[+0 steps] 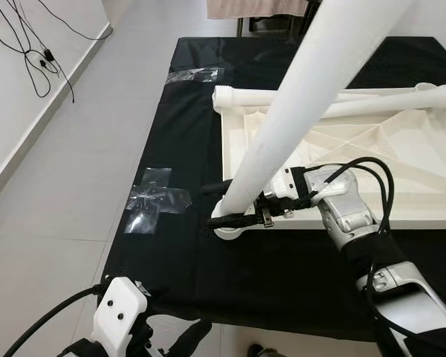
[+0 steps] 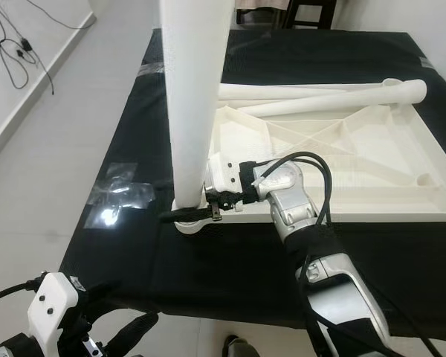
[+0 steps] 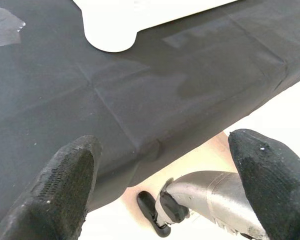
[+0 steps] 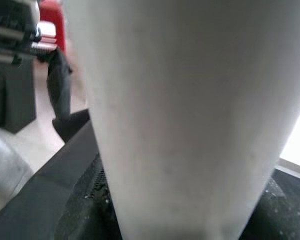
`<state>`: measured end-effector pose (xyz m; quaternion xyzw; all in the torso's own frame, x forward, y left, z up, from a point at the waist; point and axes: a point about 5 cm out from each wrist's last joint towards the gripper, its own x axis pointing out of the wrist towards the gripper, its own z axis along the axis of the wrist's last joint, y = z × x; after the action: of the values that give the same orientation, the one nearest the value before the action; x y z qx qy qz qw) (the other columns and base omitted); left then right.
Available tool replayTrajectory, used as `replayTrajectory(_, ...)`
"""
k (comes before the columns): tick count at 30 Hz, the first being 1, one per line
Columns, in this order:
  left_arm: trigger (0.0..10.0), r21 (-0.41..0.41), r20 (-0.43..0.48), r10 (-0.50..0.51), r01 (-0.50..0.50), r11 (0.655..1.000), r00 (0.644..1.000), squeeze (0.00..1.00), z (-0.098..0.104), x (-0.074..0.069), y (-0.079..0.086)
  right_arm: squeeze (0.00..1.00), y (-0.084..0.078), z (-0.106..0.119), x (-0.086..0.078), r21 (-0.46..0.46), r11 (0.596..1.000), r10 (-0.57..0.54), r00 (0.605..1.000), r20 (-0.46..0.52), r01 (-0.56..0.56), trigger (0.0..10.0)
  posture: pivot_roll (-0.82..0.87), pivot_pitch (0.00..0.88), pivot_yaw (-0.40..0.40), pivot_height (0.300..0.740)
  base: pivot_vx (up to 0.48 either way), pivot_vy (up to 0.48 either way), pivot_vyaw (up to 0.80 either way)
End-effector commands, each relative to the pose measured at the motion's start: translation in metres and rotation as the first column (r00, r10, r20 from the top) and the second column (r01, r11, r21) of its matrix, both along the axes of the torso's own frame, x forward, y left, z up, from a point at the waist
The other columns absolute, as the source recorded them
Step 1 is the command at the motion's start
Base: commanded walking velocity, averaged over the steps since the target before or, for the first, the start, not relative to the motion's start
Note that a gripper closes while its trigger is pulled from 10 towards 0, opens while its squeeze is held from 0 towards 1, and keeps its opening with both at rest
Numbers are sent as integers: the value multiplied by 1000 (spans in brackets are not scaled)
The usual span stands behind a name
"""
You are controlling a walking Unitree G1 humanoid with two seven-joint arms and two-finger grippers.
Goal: Building children table
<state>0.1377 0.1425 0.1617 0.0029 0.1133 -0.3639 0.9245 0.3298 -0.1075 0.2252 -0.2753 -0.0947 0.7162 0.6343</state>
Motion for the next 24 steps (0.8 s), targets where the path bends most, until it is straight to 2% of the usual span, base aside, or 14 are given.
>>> replayTrajectory(1,10000,10,-21,-18,18,1000,1000,0,-2,-3,-1,0,-12,-44,-4,-199,980,-40,986,-161,8,10000,91,270,0,740,0,0,0)
replayTrajectory(5,10000,7,-19,-20,20,1000,1000,0,-1,-1,-2,0,-10,-31,2,-163,986,-65,977,-204,32,10000,87,274,-2,740,0,0,0)
replayTrajectory(7,10000,7,-19,-20,20,1000,1000,0,-1,-1,-2,0,-9,-30,2,-157,987,-72,975,-212,39,10000,87,274,-2,740,0,0,0)
replayTrajectory(9,10000,6,-18,-19,19,1000,1000,0,-1,-2,-2,0,-5,-30,7,-118,988,-127,951,-281,97,10000,85,278,-2,740,0,0,0)
replayTrajectory(10,10000,6,-18,-19,19,1000,1000,0,-1,-2,-2,0,-5,-30,7,-118,988,-127,951,-281,97,10000,85,278,-2,740,0,0,0)
replayTrajectory(14,10000,4,-18,-18,19,1000,1000,0,-1,-2,-2,0,-2,-33,11,-96,982,-183,929,-322,160,10000,85,278,-3,740,0,0,0)
replayTrajectory(18,10000,3,-20,-18,18,1000,1000,0,-1,-4,-1,0,-3,-44,18,-94,958,-287,884,-369,272,10000,86,284,-3,740,0,0,0)
replayTrajectory(24,10000,4,-21,-17,17,1000,1000,0,-1,-5,0,0,-6,-50,17,-104,951,-309,869,-386,292,10000,85,287,-2,740,0,0,0)
